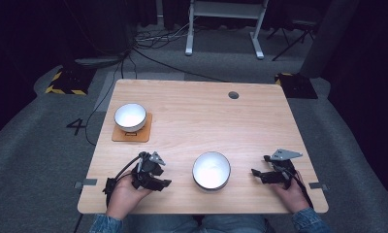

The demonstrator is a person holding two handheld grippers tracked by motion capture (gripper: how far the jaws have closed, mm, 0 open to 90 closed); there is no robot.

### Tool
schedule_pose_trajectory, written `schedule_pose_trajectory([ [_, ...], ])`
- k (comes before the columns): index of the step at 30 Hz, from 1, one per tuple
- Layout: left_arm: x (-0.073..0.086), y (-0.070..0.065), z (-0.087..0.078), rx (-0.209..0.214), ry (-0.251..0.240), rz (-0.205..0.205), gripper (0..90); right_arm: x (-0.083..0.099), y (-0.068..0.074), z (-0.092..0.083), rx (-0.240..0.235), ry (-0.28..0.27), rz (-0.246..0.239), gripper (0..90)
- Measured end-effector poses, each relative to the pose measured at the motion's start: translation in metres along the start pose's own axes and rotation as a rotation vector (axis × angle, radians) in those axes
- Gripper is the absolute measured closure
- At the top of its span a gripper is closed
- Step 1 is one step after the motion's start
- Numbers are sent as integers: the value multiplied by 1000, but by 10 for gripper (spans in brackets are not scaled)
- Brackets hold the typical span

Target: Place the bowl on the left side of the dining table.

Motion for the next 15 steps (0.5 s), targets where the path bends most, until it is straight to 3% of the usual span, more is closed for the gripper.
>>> schedule_pose_trajectory([
  [2,2,-3,6,9,23,-9,458,0,0,0,0,-1,1,177],
  [3,0,-1,8,-1,8,20,453,0,0,0,0,-1,1,177],
  [5,1,-4,11,-2,12,10,432,0,0,0,-1,-4,-4,177],
  [9,0,-6,18,-15,1,54,412,0,1,0,-7,-7,8,177],
  [15,0,-7,20,-10,-16,62,375,0,2,0,-8,-5,11,177],
])
Point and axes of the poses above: each handheld gripper's, and its own axes: z roughly forward along the jaws, x roughly out of its underside, y roughly to its left, the point moved 4 cm from there along z, roughly forward along the jaws, and after that the axes turned 9 degrees about y, right-handed, at the moved point
